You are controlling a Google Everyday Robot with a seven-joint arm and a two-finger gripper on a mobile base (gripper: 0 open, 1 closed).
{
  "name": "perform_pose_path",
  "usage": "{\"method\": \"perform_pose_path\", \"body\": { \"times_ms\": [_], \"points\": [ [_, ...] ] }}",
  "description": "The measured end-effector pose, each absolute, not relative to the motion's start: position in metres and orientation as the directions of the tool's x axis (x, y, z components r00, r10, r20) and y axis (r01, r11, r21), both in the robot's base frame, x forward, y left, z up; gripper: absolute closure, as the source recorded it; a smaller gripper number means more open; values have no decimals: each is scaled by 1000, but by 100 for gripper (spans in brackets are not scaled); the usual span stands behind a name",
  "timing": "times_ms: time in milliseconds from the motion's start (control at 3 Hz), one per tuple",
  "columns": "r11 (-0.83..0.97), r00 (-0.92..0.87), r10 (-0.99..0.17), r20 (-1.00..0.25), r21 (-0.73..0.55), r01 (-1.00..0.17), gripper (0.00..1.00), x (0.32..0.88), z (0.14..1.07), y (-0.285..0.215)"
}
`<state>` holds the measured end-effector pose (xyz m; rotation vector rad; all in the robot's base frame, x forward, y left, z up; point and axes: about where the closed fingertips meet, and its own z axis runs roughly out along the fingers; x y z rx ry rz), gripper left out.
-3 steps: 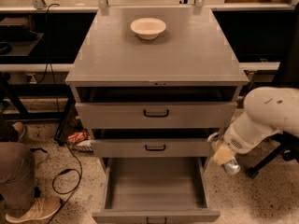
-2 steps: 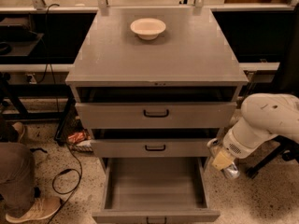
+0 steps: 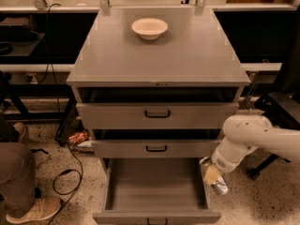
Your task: Place redbull can into bottom drawer
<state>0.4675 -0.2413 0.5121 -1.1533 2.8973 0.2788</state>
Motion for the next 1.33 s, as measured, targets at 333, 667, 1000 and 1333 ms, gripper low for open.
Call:
{"method": "perform_pose_path", "body": {
  "times_ms": [333, 667, 1000, 1333],
  "points": [
    [726, -756, -654, -35, 252, -640, 100, 462, 425, -232],
    [726, -756, -654, -35, 252, -640, 100, 461, 425, -232],
    [715, -755, -653, -50, 287, -637, 100, 465, 397, -223],
    [706, -769, -628, -122, 329, -628, 100, 480, 353, -209]
  ]
}}
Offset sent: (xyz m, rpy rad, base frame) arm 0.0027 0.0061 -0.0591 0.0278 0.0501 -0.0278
